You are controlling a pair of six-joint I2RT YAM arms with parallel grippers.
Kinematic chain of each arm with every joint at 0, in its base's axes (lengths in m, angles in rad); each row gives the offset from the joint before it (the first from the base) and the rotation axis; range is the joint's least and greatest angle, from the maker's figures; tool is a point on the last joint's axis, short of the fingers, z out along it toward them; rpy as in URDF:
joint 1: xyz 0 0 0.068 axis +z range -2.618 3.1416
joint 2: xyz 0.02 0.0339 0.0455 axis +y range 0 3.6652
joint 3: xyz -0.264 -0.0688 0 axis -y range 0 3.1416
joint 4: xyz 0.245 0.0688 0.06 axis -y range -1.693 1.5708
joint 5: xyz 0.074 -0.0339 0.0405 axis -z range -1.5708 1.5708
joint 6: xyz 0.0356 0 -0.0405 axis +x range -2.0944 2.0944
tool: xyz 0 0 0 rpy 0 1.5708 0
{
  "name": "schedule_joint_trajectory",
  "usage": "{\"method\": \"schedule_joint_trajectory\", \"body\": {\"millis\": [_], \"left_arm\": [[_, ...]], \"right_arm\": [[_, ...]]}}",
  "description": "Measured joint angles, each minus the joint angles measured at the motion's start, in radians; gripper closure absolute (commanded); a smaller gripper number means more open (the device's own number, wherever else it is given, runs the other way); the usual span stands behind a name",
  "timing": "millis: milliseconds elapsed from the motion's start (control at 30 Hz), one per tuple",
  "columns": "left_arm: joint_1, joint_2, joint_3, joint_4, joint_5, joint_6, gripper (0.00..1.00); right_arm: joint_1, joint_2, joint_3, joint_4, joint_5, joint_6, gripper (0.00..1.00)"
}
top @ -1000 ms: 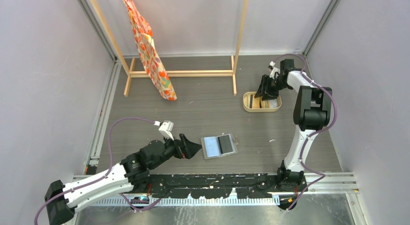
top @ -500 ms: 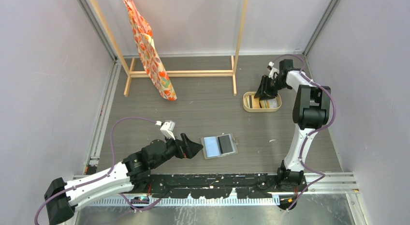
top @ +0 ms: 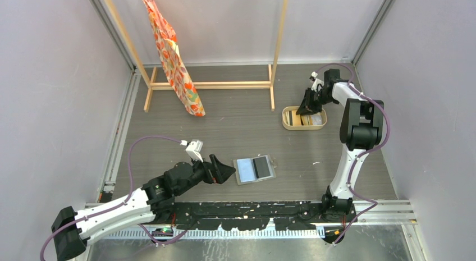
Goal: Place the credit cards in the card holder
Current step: Pick up the credit card from the storage box.
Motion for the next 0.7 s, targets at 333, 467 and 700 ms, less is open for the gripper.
{"method": "schedule_joint_trajectory", "body": {"millis": [333, 467, 700], "left_arm": [[0.000, 0.000, 0.000, 0.000, 0.000, -0.003, 0.03], [0.000, 0.000, 0.000, 0.000, 0.001, -0.010, 0.03], [0.000, 0.000, 0.000, 0.000, 0.009, -0.018, 0.04]], "right_arm": [[0.000, -0.025, -0.016, 0.008, -0.006, -0.009, 0.93], [0.000, -0.044, -0.022, 0.008, -0.005, -0.013, 0.95], [-0.009, -0.079, -0.040, 0.016, -0.014, -0.016, 0.99]]}}
